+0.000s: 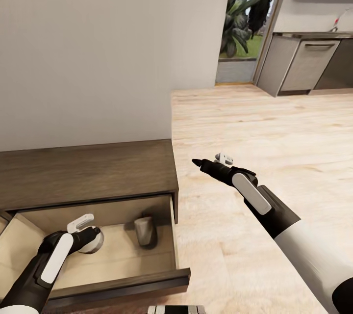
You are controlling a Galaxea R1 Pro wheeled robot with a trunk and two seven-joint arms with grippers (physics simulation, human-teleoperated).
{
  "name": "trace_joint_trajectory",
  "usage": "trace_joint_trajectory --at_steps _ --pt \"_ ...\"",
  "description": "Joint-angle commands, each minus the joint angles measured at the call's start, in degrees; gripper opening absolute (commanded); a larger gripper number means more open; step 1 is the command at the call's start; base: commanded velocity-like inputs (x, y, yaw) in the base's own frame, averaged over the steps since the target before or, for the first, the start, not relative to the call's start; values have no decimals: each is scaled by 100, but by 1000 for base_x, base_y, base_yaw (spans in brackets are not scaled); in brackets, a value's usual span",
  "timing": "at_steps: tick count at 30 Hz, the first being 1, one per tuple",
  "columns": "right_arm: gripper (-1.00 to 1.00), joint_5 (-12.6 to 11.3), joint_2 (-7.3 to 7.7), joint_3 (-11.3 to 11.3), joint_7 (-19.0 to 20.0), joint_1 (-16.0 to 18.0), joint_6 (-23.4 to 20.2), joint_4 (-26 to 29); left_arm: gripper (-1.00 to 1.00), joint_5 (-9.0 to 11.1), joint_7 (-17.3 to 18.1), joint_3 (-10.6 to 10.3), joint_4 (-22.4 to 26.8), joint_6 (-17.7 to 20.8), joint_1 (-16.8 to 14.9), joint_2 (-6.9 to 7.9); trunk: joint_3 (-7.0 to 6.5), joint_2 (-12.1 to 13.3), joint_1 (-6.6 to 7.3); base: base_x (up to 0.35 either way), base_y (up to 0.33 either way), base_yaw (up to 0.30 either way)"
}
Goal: Place each of the two pumpkins and all three candles from the living room inside a cabinet in the living room (use any cabinet), then make sure every cabinet is closed, and position the cauldron so it is next to a table in the living room.
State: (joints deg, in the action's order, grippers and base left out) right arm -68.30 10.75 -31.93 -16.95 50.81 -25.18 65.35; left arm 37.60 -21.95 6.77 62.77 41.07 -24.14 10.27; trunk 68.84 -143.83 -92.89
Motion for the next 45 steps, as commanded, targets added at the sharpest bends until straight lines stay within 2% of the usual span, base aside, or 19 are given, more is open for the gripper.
trace_joint_trajectory --at_steps 1,18,23,29,35,36,45 --pt "100 -56 6 -15 -54 7 5 10 -100 56 -56 -1 8 13 -3 1 28 -4 -1 0 0 0" --pt "100 -55 6 -24 -54 5 5 5 -100 55 -57 -9 7 4 -3 1 404 -27 -45 0 0 0" --pt "100 -60 6 -24 -54 3 5 4 -100 55 -56 -6 7 5 -3 1 404 -27 -45 0 0 0" --pt "100 -61 6 -24 -54 3 5 4 -100 55 -56 -8 7 4 -3 2 537 -35 -60 0 0 0" --pt "100 -61 6 -24 -54 5 5 4 -100 55 -55 -8 7 5 -3 1 537 -35 -60 0 0 0" --pt "100 -61 6 -24 -54 6 5 4 100 55 -55 -7 7 4 -3 1 537 -35 -60 0 0 0" --pt "100 -61 6 -24 -54 3 5 4 100 56 -55 -9 21 6 -3 5 537 -35 -60 0 0 0"
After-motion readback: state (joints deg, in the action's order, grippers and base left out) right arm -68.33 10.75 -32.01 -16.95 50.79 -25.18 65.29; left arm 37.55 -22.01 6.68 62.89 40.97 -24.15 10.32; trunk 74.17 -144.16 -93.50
